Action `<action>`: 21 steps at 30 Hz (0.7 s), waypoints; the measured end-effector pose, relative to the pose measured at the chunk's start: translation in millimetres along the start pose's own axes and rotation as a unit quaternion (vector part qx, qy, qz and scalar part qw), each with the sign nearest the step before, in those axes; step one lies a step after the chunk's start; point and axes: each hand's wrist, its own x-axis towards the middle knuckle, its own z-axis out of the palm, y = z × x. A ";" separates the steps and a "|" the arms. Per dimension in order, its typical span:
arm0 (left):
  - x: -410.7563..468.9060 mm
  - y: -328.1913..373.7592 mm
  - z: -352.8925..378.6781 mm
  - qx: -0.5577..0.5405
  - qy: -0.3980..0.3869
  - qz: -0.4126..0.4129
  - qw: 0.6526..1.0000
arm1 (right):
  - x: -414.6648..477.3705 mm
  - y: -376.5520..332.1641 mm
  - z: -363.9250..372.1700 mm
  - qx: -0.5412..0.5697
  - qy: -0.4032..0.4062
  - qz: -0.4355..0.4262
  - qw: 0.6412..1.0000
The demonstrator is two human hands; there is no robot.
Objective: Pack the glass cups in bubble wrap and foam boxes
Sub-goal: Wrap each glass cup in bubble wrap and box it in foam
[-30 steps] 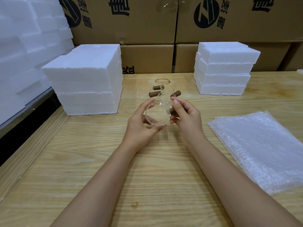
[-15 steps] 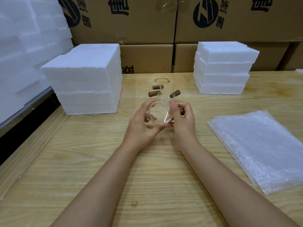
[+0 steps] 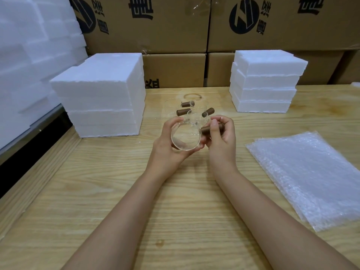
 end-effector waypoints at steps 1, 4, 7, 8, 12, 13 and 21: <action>0.2 -0.3 0.3 -0.002 -0.003 -0.002 1.000 | 0.3 -0.3 -0.3 0.003 0.004 0.000 1.000; -0.4 0.8 -0.9 -0.076 -0.042 -0.027 0.996 | 0.2 -0.6 -0.4 -0.014 0.008 -0.023 1.000; 1.2 4.3 -2.9 -0.213 -0.081 -0.080 0.970 | 2.5 -0.1 -1.4 -0.024 0.005 -0.047 0.999; 3.3 5.3 -2.6 -0.268 -0.075 -0.124 0.952 | 3.3 0.3 -2.6 -0.026 0.001 -0.052 0.998; 9.3 4.8 -0.2 -0.343 -0.053 -0.247 0.905 | 4.1 1.8 -6.0 -0.025 -0.024 -0.065 0.997; 9.7 2.3 -0.2 -0.346 -0.054 -0.245 0.904 | 3.7 2.4 -6.2 -0.024 -0.028 -0.065 0.997; 8.4 -4.2 -0.6 -0.366 -0.052 -0.203 0.907 | 0.7 6.2 -3.1 -0.038 0.020 0.004 0.999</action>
